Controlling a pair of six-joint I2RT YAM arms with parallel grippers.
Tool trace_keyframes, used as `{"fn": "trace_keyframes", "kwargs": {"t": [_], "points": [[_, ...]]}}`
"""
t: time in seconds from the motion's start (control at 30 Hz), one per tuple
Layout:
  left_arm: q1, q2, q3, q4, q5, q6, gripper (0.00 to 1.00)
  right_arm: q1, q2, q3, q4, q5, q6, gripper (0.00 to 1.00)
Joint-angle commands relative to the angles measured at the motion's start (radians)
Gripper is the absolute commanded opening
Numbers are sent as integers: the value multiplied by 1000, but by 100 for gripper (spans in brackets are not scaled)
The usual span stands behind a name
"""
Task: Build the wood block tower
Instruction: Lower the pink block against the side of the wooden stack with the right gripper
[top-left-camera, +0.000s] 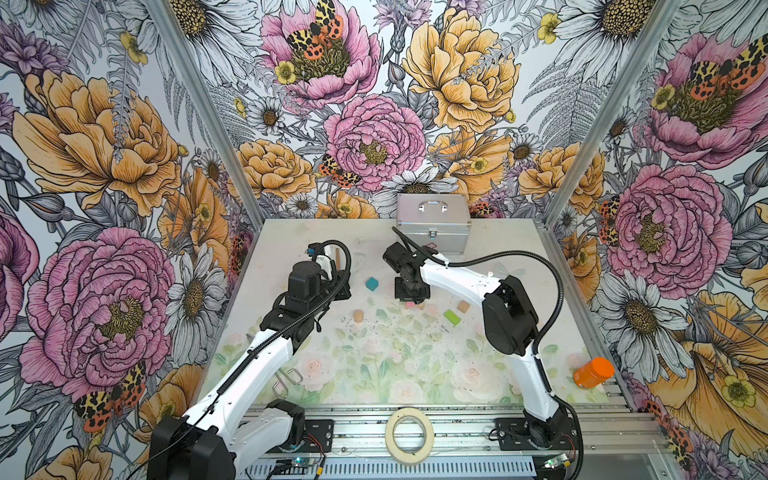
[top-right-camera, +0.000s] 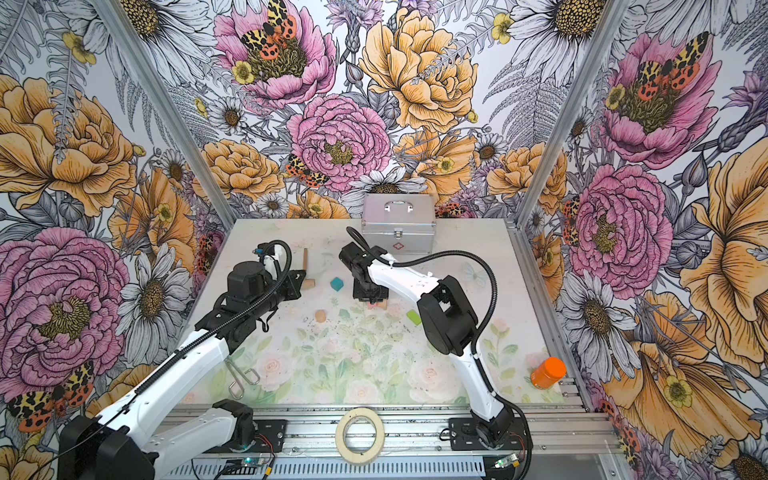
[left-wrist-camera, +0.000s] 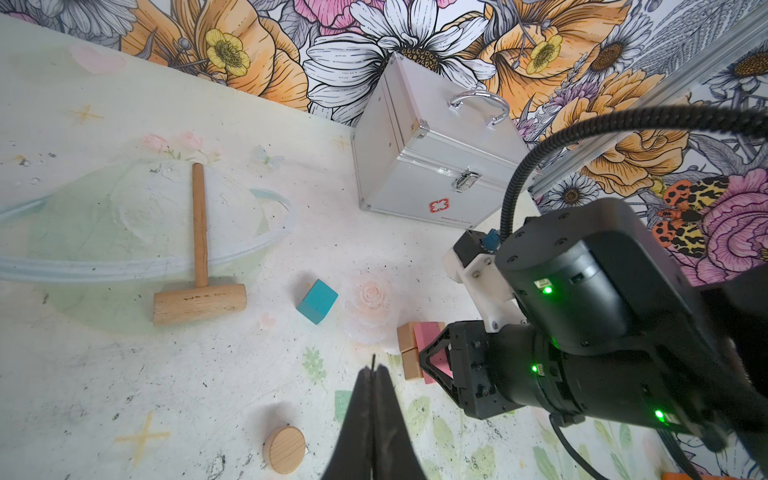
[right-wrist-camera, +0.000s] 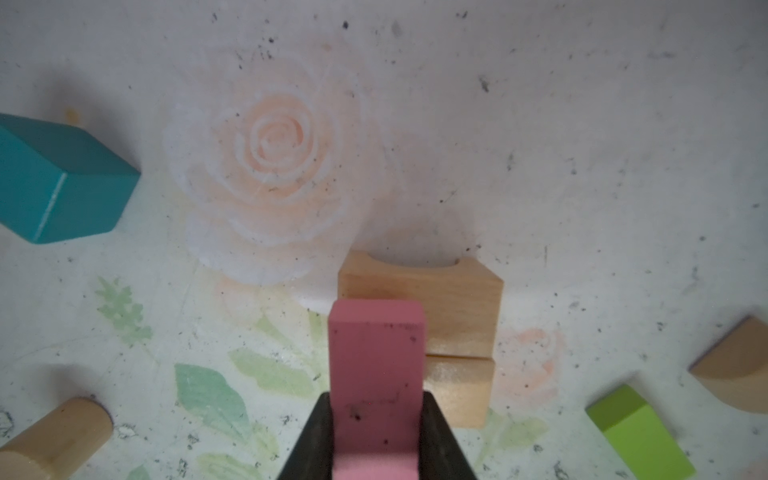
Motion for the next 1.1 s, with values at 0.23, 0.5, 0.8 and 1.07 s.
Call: {"fn": "trace_keyframes", "kwargs": {"t": [0.23, 0.5, 0.8, 1.07], "points": [[12, 3, -18, 9, 21, 4, 4, -6, 22, 26, -4, -4, 27, 0], [13, 4, -18, 9, 22, 4, 4, -7, 24, 26, -4, -11, 26, 6], [13, 2, -19, 9, 22, 3, 4, -5, 24, 26, -4, -12, 22, 15], [13, 0, -22, 11, 22, 4, 4, -7, 25, 22, -4, -12, 22, 19]]}}
